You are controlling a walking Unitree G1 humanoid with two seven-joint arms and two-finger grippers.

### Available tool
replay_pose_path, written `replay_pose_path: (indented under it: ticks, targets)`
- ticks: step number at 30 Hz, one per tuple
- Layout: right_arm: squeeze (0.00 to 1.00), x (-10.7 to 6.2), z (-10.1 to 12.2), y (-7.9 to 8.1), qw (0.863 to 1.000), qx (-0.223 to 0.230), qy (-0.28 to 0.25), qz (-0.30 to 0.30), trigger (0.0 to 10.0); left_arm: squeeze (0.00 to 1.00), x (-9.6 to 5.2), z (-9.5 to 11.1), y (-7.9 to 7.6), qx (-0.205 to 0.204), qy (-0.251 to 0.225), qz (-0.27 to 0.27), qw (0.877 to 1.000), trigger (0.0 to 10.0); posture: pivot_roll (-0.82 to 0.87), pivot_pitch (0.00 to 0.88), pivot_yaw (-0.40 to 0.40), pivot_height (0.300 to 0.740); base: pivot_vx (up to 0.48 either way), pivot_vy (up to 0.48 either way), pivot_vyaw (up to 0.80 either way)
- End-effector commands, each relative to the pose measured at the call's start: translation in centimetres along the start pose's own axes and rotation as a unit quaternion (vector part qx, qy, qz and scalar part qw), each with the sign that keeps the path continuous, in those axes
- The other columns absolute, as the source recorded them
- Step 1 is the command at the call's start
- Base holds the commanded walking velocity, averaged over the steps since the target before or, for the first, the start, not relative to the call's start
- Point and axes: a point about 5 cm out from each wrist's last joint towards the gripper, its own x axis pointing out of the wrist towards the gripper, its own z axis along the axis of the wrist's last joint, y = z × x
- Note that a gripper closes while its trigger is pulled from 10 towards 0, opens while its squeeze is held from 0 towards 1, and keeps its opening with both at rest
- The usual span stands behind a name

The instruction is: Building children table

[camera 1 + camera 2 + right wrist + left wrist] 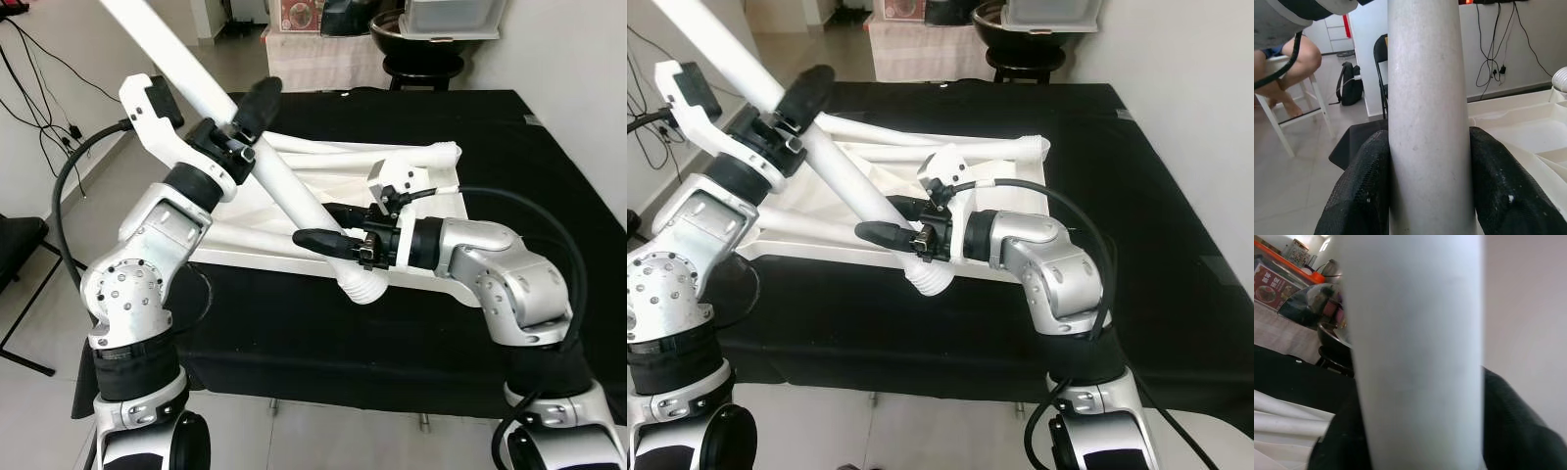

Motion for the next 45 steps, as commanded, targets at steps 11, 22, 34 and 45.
replay_pose_path:
  ticks: [11, 22, 34, 45]
  targets:
    - [0.0, 1.0, -1.5, -0.6, 0.999, 0.001, 0.005, -0.046, 10.0, 0.0, -0.4, 1.1, 0.0, 0.003, -0.009, -0.021, 1.0, 0.0, -0.13, 0.034, 0.053, 0.74, 0.0, 0.0, 0.0]
    - [1.0, 1.6, -1.8, 0.1, 0.999, -0.001, -0.038, -0.021, 10.0, 0.0, -0.3, 1.6, -0.4, 0.083, 0.062, -0.108, 0.989, 0.0, -0.13, 0.025, 0.061, 0.74, 0.0, 0.0, 0.0]
    - [0.0, 3.0, -3.3, -0.1, 0.999, -0.003, 0.038, -0.037, 10.0, 0.0, -0.5, 0.5, -2.4, 0.151, 0.161, -0.268, 0.938, 0.0, -0.15, 0.034, 0.062, 0.74, 0.0, 0.0, 0.0]
    - [0.0, 3.7, -4.2, 0.4, 0.998, 0.018, 0.052, -0.035, 10.0, 0.0, -0.6, -0.3, -2.6, 0.173, 0.195, -0.361, 0.895, 0.0, -0.15, 0.048, 0.068, 0.74, 0.0, 0.0, 0.0]
